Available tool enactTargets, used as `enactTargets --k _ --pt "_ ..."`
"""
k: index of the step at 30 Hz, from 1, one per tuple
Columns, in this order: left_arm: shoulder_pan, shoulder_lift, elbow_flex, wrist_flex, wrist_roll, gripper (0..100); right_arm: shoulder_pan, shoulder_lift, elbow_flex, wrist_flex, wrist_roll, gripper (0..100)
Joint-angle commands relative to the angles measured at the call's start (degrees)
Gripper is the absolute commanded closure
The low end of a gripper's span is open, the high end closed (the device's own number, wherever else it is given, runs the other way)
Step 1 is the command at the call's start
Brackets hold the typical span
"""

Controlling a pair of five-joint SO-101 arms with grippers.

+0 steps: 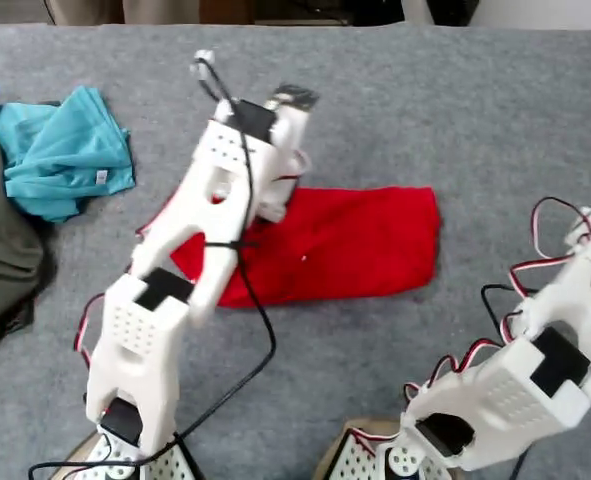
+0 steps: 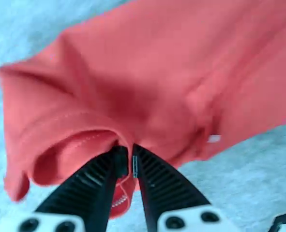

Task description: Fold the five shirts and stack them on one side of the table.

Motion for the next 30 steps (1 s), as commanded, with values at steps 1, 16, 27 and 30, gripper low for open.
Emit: enactTargets --k 1,16,27,30 --pt "3.78 -0.22 -7.56 -0.79 2.90 98 1.80 0.04 -3.65 0.18 -0.62 97.2" --pt "13.36 11.21 -29.45 -4.84 9.67 98 1.63 0.22 -3.65 0.18 -0.35 97.2" --pt "14.07 8.66 -33.41 -3.52 9.58 98 1.36 0.22 -3.56 0.18 -0.26 97.2" --pt "15.47 9.63 -32.44 -5.80 9.67 98 1.36 0.22 -3.56 0.18 -0.26 97.2"
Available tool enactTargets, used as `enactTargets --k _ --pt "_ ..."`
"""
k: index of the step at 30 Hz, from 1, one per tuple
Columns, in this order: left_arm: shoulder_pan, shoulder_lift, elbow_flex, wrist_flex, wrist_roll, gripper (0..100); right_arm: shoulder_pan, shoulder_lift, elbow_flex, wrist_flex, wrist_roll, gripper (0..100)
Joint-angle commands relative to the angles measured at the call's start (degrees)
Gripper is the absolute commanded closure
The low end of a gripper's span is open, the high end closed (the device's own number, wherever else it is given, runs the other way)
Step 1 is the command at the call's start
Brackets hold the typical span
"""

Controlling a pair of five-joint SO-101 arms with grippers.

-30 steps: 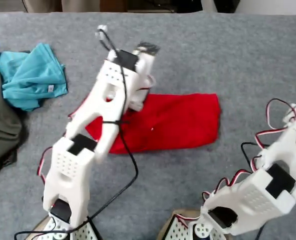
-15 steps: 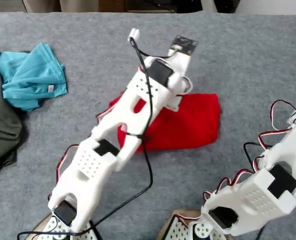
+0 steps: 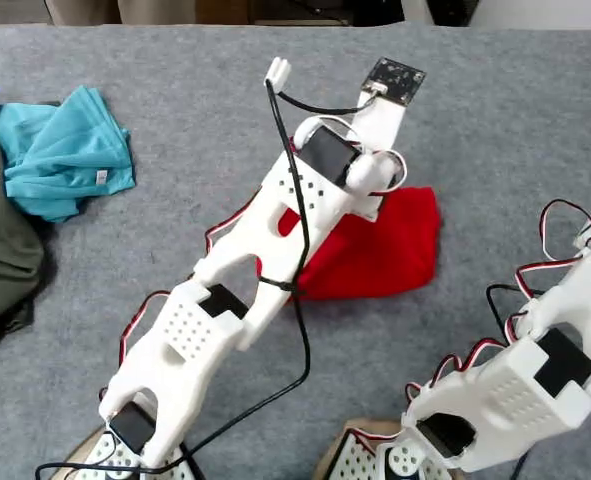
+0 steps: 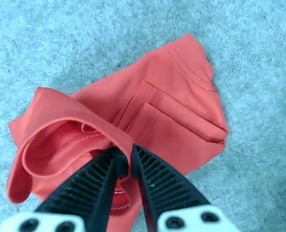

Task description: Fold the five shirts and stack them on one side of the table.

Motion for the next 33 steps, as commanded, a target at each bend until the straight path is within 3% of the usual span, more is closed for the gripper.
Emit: enactTargets --k 1,5,10,18,24,31,33 --pt "2.11 -1.98 -1.85 -2.90 0.44 98 0.66 -0.13 -3.21 0.09 -0.09 97.2" --pt "3.78 1.36 -1.76 -7.91 1.05 98 0.66 -0.13 -3.21 0.09 -0.09 97.2" --pt "3.87 5.32 -2.29 -13.01 7.21 98 0.57 -0.13 -3.21 0.09 -0.09 97.2" --pt "5.54 6.37 -2.11 -13.63 11.34 85 0.57 -0.13 -3.21 0.09 0.00 97.2" --pt "6.42 6.20 -2.29 -13.54 11.34 84 0.57 -0.13 -3.21 0.09 0.00 97.2" --pt "-7.30 3.82 -8.35 -5.10 10.81 85 -1.19 -0.57 -3.38 2.90 0.44 97.2" --pt "-11.25 3.82 -9.23 -2.11 9.05 85 -3.56 -1.27 -5.14 7.12 4.04 97.2"
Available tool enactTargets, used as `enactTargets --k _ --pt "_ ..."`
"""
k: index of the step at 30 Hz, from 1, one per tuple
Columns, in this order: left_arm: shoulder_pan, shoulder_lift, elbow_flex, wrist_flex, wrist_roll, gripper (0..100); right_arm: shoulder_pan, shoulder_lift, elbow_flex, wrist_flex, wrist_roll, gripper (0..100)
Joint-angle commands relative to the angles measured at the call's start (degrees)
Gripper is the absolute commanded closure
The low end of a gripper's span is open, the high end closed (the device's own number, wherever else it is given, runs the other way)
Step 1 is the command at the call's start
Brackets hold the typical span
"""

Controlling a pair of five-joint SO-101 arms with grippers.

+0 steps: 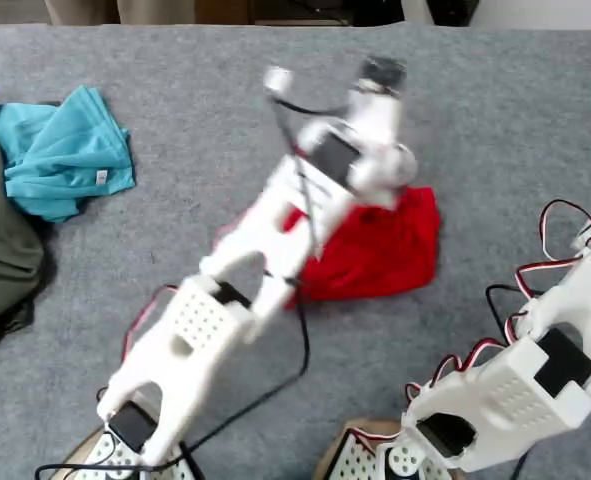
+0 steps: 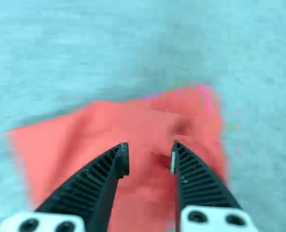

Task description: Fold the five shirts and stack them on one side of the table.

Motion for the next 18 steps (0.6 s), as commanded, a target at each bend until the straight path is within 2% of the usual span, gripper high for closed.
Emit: enactTargets --k 1,4,9,16,18 --pt "-7.21 -3.65 -4.04 5.45 -2.90 85 -4.62 -1.80 -5.49 7.12 5.71 97.2" --pt "-11.34 -3.65 -4.04 9.85 -5.63 85 -10.07 -4.00 -7.16 15.21 11.34 97.2" --pt "-18.37 -4.09 -3.52 10.46 -10.81 98 -19.47 -9.45 -7.34 24.26 19.52 97.3" --pt "-27.96 -4.18 -3.34 10.73 -11.69 98 -30.90 -18.24 -7.34 37.45 28.66 97.3" --pt "-30.59 -4.53 -2.11 10.73 -13.98 98 -33.71 -19.47 -7.43 41.76 30.33 97.2"
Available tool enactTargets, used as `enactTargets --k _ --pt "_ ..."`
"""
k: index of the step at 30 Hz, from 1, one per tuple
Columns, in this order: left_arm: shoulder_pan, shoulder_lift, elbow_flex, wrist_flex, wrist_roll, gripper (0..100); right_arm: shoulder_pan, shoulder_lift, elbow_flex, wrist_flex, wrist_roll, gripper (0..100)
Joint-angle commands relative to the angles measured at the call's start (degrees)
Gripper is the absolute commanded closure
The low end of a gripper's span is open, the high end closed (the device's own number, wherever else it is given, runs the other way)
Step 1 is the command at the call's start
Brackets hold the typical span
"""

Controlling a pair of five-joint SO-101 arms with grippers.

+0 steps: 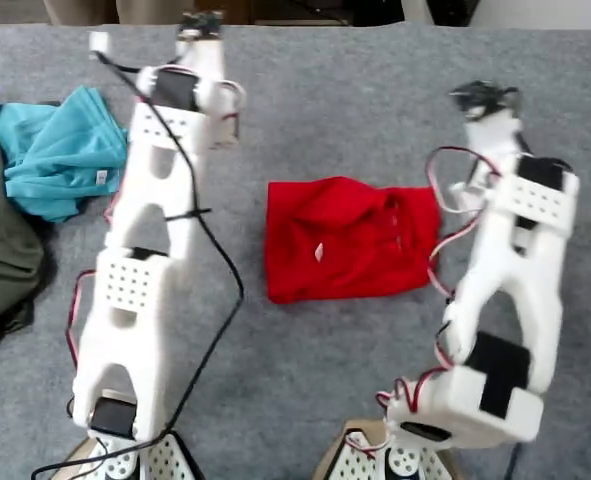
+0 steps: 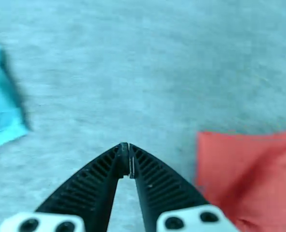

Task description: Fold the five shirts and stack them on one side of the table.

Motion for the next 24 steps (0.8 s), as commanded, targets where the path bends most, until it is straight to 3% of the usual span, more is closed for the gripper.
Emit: enactTargets --k 1,7,14,18,24 --pt "-4.75 -5.32 0.53 0.88 -3.52 98 -5.49 -5.05 -3.30 7.12 2.81 97.0" --pt "-10.55 -16.13 20.22 0.88 -8.09 98 -13.41 -2.68 -8.75 17.58 2.55 96.8" --pt "-11.25 -33.27 51.96 -1.23 -9.76 98 -19.03 15.08 -34.51 31.74 -2.90 96.8" --pt "-11.08 -40.57 70.51 -13.98 -9.67 98 -20.79 26.24 -46.64 38.42 -5.10 96.8" --pt "-10.64 -44.09 91.96 -37.80 -9.67 98 -24.04 26.15 -38.90 38.33 -5.36 92.1"
